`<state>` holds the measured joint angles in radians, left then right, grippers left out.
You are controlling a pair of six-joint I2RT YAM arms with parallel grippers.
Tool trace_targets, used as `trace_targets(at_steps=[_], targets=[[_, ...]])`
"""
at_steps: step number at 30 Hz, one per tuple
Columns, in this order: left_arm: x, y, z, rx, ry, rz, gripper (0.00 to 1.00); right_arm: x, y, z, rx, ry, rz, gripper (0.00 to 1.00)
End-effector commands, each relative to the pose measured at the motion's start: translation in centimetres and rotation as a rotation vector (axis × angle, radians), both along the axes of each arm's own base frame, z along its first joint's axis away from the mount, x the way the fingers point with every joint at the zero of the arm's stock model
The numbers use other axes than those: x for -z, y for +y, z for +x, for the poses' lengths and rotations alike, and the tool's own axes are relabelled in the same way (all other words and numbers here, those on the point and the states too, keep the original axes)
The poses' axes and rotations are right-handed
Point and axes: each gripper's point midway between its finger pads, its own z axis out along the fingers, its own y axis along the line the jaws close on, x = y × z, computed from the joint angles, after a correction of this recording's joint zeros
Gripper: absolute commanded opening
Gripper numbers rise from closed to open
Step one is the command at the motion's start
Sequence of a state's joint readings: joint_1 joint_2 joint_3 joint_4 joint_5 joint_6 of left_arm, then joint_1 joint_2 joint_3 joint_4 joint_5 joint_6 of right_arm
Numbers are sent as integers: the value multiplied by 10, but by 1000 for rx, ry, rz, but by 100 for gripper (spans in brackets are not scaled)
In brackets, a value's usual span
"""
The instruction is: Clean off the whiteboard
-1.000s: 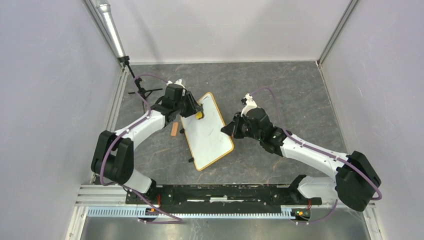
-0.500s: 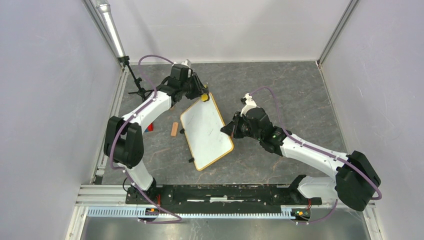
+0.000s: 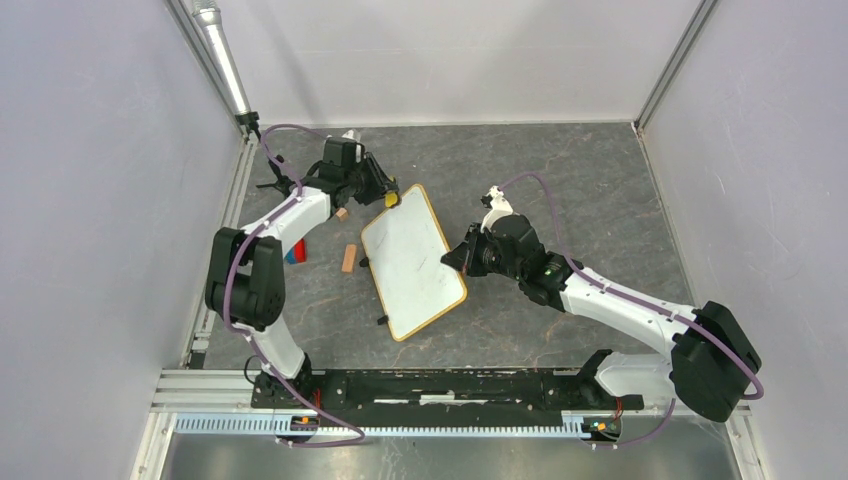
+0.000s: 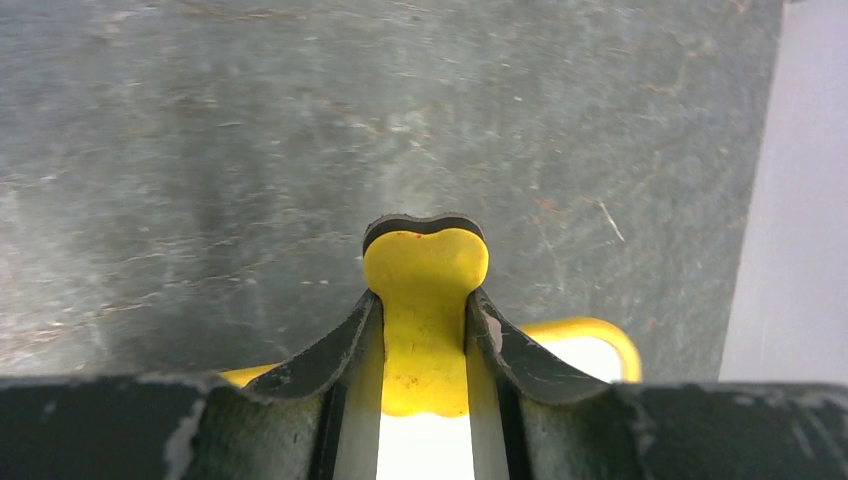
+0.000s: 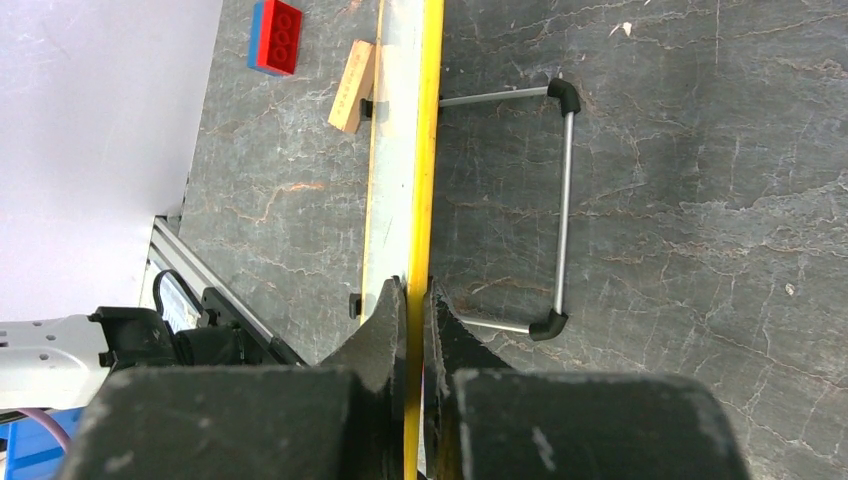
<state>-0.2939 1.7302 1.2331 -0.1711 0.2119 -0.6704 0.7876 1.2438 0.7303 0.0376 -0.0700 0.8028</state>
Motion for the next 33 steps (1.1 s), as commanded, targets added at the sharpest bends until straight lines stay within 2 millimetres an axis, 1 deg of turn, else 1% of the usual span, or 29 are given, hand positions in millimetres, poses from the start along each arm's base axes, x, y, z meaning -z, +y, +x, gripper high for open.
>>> trace_targets(at_steps=[1,9,12,14,17,19,24,26,30,33], targets=[[35,7,-3,-26,72,46,17,-17,21,-16,-160,-63,22,0],[-7,-40,-7,32,-1,-19,17,-17,23,-15,-161,-60,22,0],[-23,-51,-10,43,-35,-34,17,-17,25,-16,-164,-60,23,0],[-30,-55,-10,45,-54,-37,18,-18,25,-16,-166,-59,24,0],[-33,-63,-10,62,-65,-38,17,-19,26,-16,-170,-60,24,0],[-33,-71,-14,79,-65,-33,17,-19,27,-15,-169,-62,24,0],[-47,-88,-23,104,-112,-15,17,-19,27,-15,-170,-60,21,0],[-49,-91,-22,112,-120,-11,17,-18,26,-15,-167,-58,17,0],[-43,-87,-17,113,-104,23,17,-19,27,-15,-167,-59,20,0],[-41,-83,-21,113,-102,32,17,-19,26,-16,-166,-59,19,0]])
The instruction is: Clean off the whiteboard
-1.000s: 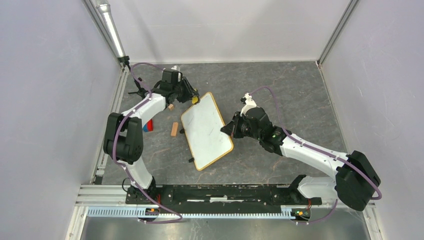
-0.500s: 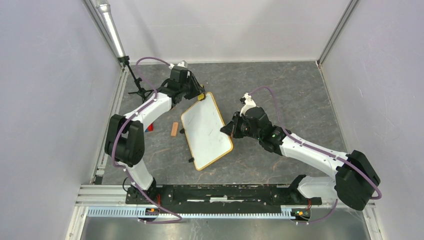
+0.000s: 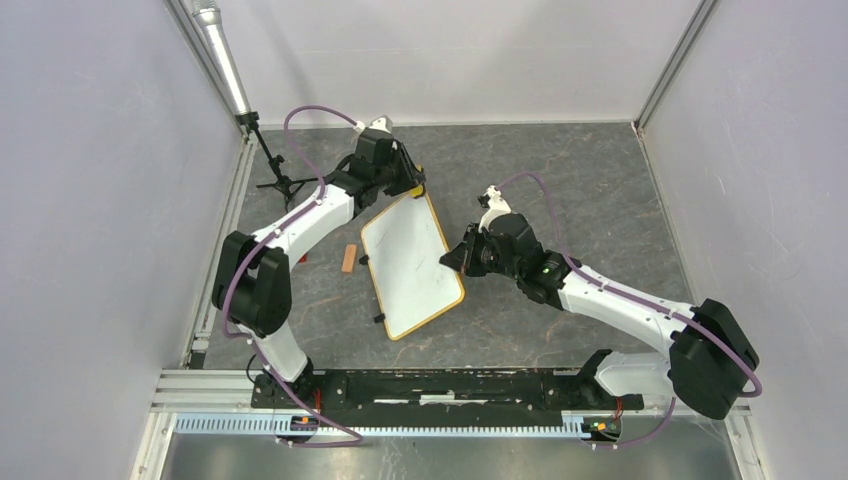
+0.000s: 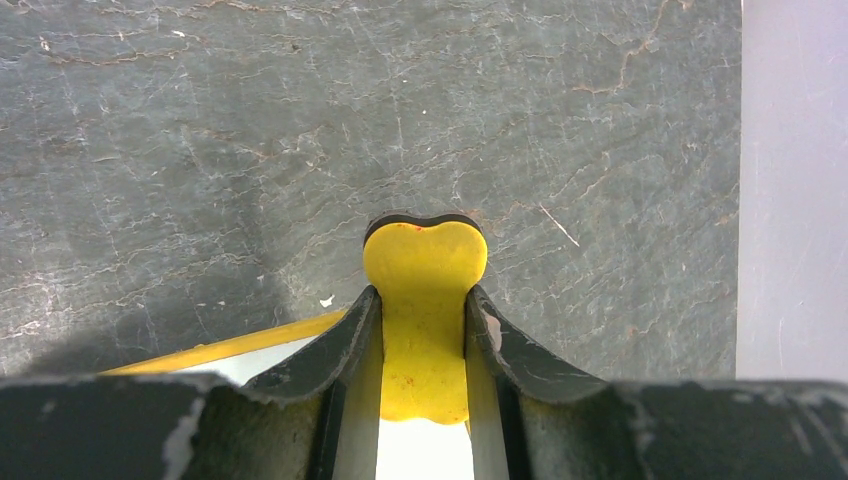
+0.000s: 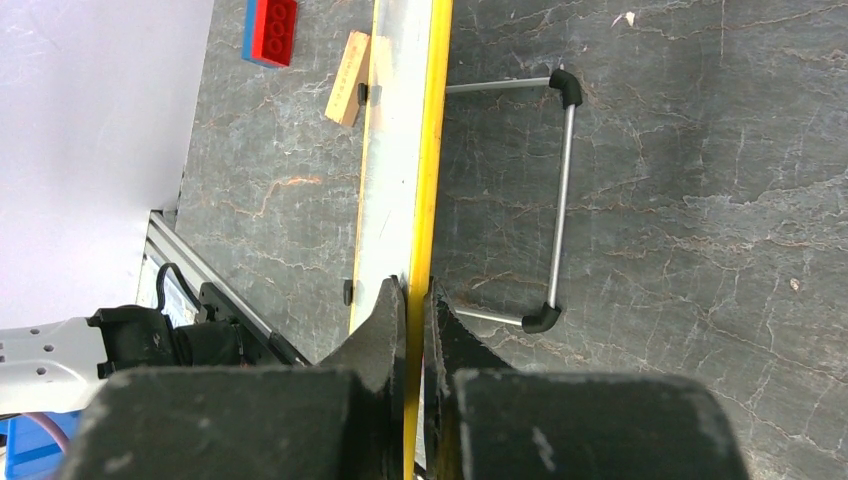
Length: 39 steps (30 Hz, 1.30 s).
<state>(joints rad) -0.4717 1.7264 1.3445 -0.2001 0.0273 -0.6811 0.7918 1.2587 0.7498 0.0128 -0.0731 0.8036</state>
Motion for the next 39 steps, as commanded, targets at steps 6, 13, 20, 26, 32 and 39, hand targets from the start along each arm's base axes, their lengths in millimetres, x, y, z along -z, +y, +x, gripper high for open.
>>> trace_targets(at_steps=[6,13,20,26,32,39], targets=[[28,12,-32,33,69,-8,17,-22,23,-15,-161,-79,34,0],[35,1,-92,104,49,64,17,-19,24,-16,-165,-75,36,0],[16,-37,-141,170,-11,71,17,-21,25,-17,-163,-75,41,0],[15,-30,-113,141,-25,107,18,-23,26,-18,-166,-76,37,0],[28,-1,-62,58,3,58,17,-25,25,-17,-161,-82,31,0],[39,30,-11,-42,21,56,16,-25,27,-17,-167,-78,30,0]])
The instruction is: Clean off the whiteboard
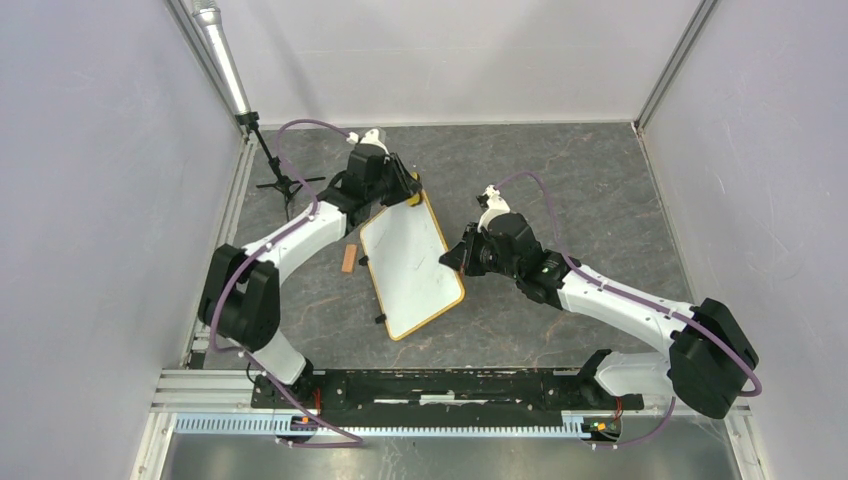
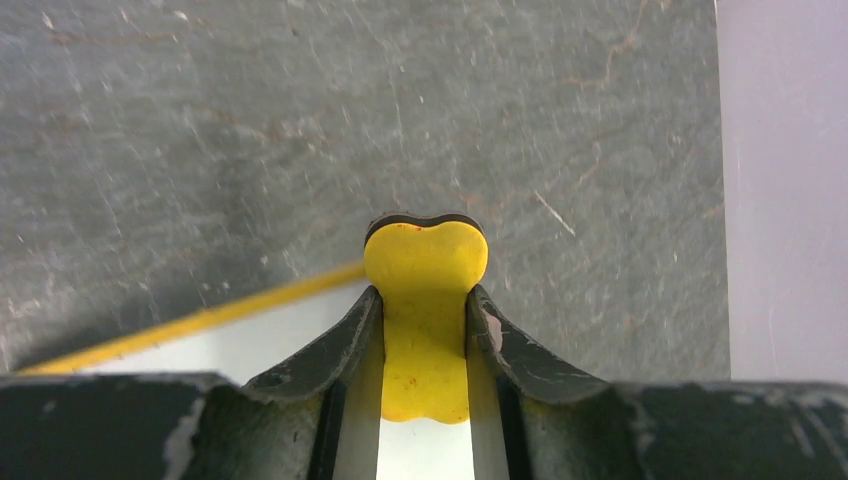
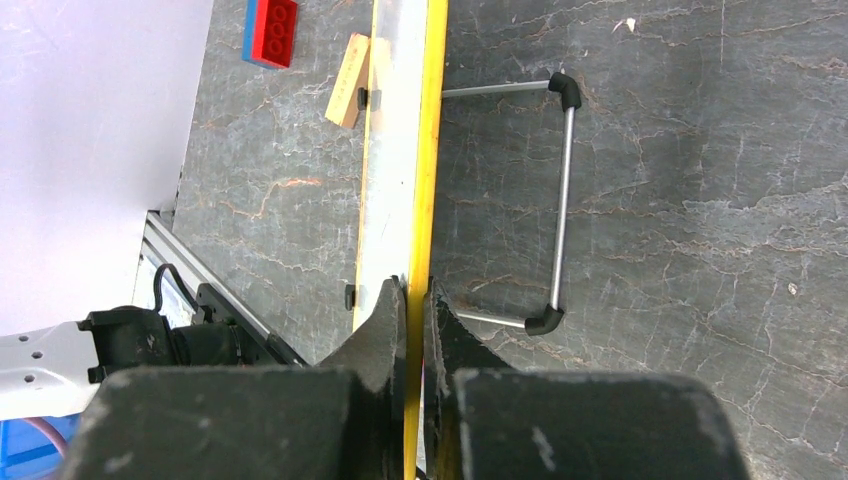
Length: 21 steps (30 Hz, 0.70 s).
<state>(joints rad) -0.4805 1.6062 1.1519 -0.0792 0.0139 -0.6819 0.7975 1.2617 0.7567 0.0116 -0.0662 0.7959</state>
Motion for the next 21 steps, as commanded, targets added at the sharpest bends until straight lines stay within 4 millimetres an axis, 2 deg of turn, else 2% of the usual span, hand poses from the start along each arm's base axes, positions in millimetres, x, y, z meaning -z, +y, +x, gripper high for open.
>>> trace_targets(at_steps=[1,2,6,9,12,16,21], targets=[[36,23,17,-50,76,75,16,-24,25,-17,-163,-70,35,0],[39,23,16,-38,91,64,16,-24,25,-17,-161,-70,34,0],[65,43,3,-70,146,61,16,-23,23,-16,-154,-75,32,0],[79,55,-17,-84,177,38,16,-20,25,-16,-160,-70,31,0],[89,53,-42,-48,205,7,16,-19,27,-17,-167,-69,36,0],[88,34,-77,21,210,-24,16,-19,28,-16,-166,-68,42,0],[69,-17,-134,134,167,-10,16,-18,29,-16,-162,-59,55,0]])
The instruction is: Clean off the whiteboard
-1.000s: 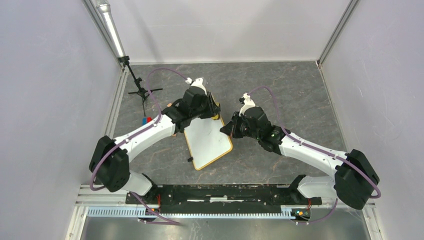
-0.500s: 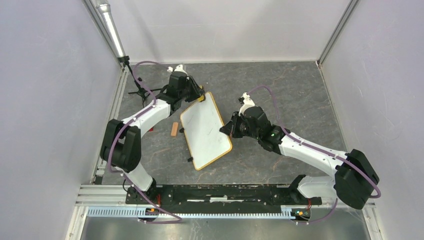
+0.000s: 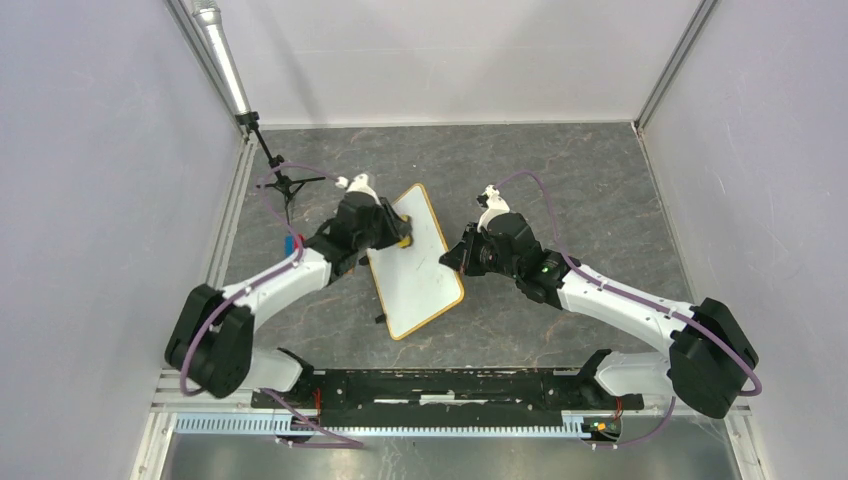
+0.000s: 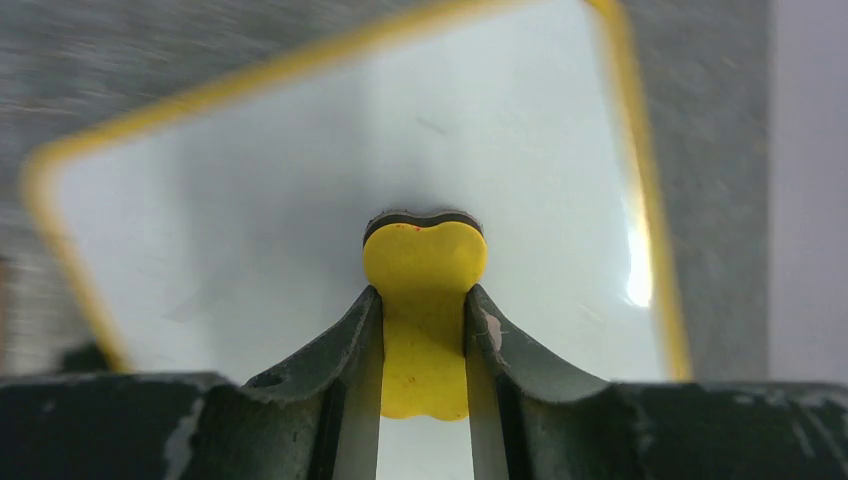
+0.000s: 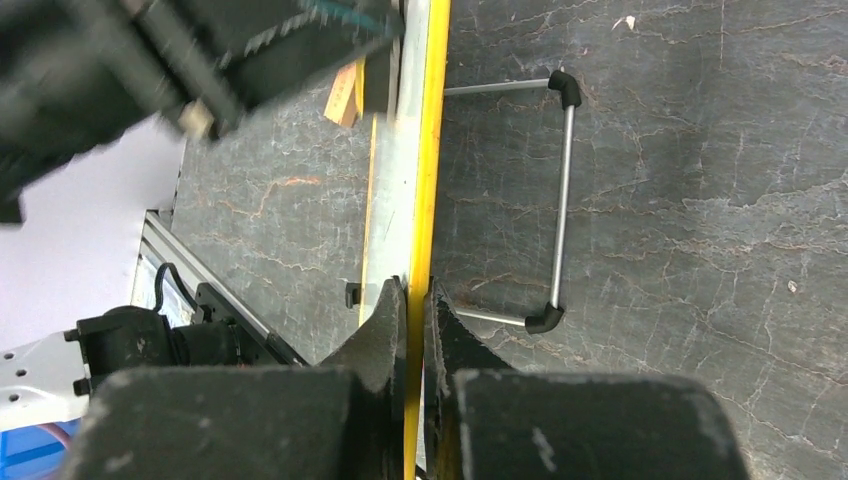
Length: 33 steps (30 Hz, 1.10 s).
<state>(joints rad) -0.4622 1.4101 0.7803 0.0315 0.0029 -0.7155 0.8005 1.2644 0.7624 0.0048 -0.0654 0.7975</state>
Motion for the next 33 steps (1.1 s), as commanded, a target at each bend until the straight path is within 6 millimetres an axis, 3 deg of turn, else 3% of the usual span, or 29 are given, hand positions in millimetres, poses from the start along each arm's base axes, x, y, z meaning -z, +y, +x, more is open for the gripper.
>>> trace_targets(at_steps=[1,4,8,15,19,24,30,33], targets=[[10,-67,-87,195,100,-29,16,-18,29,-16,-161,-62,61,0],[5,-84,-120,210,95,-59,17,-20,29,-16,-153,-62,83,0],[3,-91,-148,209,103,-87,17,-20,27,-16,-140,-61,86,0],[25,-52,-151,73,118,-14,17,-24,26,-14,-128,-67,89,0],[20,-54,-156,114,84,-14,17,-24,28,-14,-136,-65,88,0],[9,-74,-168,200,57,-5,17,-26,31,-14,-147,-64,94,0],[-18,-118,-182,347,-14,7,19,-27,30,-15,-148,-69,89,0],[-21,-124,-182,357,-10,-16,20,-25,28,-16,-144,-69,88,0]])
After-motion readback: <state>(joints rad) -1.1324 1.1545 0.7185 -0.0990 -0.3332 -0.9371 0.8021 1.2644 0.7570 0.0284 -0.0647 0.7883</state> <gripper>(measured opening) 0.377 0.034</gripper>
